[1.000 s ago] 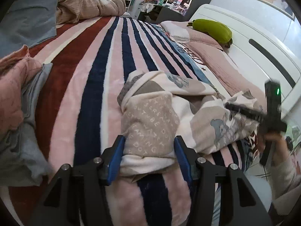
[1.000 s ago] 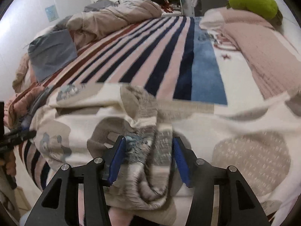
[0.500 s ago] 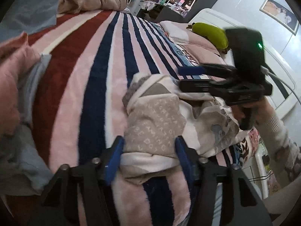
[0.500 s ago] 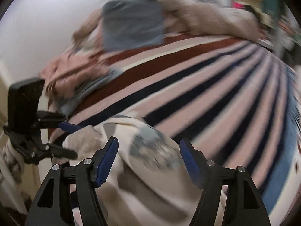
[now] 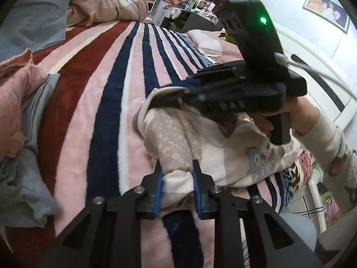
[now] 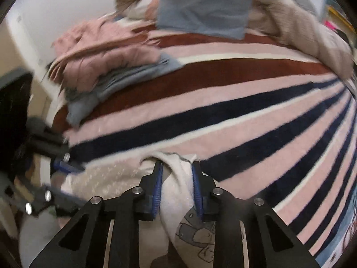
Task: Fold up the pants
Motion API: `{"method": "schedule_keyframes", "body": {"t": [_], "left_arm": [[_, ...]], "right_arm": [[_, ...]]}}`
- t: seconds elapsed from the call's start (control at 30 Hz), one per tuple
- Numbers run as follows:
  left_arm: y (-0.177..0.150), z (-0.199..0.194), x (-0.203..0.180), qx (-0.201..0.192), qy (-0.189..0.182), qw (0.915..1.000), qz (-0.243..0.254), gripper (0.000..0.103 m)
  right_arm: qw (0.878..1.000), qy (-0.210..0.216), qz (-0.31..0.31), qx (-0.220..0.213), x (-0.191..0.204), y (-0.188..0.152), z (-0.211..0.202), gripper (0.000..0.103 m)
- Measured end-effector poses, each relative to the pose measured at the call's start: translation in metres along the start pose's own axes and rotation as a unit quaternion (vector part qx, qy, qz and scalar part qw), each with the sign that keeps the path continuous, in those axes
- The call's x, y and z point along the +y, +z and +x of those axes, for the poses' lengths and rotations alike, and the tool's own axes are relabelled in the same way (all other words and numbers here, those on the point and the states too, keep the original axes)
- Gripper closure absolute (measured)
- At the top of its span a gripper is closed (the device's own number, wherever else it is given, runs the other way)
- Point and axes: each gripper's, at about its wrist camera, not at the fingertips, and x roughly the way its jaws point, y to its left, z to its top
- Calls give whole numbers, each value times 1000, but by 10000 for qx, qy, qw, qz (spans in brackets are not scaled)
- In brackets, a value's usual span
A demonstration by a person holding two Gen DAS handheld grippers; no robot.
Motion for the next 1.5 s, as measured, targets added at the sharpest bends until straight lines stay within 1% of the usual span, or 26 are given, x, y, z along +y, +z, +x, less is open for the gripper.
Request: {"method": "schedule_keyframes", "body": {"t": [0.03,0.1,0.17,0.23,0.27,0.3,0.37,0.47,0.5,0.53,0.57,0.63,0.7,0.77,0.83,0.87,0.9,0.93,0.97,1.07,1.23,1.37,1.4,1.43,1.47,1.5], "left_arm": [[-1,-1,0,-9,-37,10000,4,84],[-4,-4,-1,-5,-37,10000,38,85],[-6,-7,-2,-2,-135,9999,45,85],[-8,-8,-5,2,-164,9998,101,85],[-8,-8,-6,27,-187,9998,107,85],[-9,-7,-8,40,-217,9997,101,85],[-12,-6,-9,48,-216,9997,62,85],[-12,-8,-8,-13,-196,9998,35,85],[-12,-9,-6,-27,-186,9998,22,84],[-11,-8,-5,-21,-181,9998,20,84],[-10,-8,-4,-18,-173,9998,21,84],[-9,-7,-5,-18,-142,9999,66,84],[-10,-6,-7,-26,-93,9999,108,82],[-10,-5,-7,-31,-58,9999,105,81],[-10,-5,-5,-31,-68,9999,86,81],[-10,-4,-4,-33,-80,9999,64,81],[-10,-3,-3,-25,-78,9999,65,81],[-11,-3,-4,-33,-55,9999,85,82],[-12,-3,-5,-40,-49,9999,115,84],[-14,-3,-11,-53,28,9997,242,86],[-17,-5,-10,-68,-10,10000,67,87],[-19,-6,-7,-98,-13,9999,-96,85],[-19,-7,-7,-81,11,9999,-111,81],[-18,-8,-6,-59,35,9999,-100,77],[-17,-11,-7,-15,54,10000,-67,66],[-17,-14,-7,-6,83,10000,-32,58]], "right_arm": [[9997,-77,194,-98,-3,2,0,90],[9976,-516,396,-253,-12,3,-1,91],[9963,-531,615,-290,-20,2,0,95],[9931,-774,805,-351,-27,2,-1,95],[9912,-892,893,-395,-31,2,-3,98],[9879,-1152,940,-434,-35,3,-4,102],[9802,-1602,1057,-481,-49,6,-9,100],[9818,-1063,1511,-449,-70,4,-13,96],[9855,-787,1425,-476,-68,4,-16,96],[9894,-509,1280,-453,-63,4,-17,88],[9930,-143,1097,-415,-57,5,-19,67],[9943,221,947,-440,-48,8,-19,48],[9952,518,823,-133,-37,14,-6,47],[9976,461,480,165,-28,18,7,43],[9981,322,130,502,-21,24,21,42],[9970,404,72,657,-21,25,25,44],[9954,527,56,796,-21,25,29,51],[9946,563,-35,869,-20,26,31,69],[9952,468,-131,851,-19,28,31,81],[9979,-20,-71,640,-20,34,34,91],[9973,-446,492,315,-41,32,31,91],[9963,-382,727,244,-49,27,33,87],[9961,-324,793,231,-52,22,34,85],[9958,-277,849,224,-52,21,33,79],[9949,-212,974,160,-59,20,28,68],[9937,-151,1105,110,-63,17,21,62]]}}
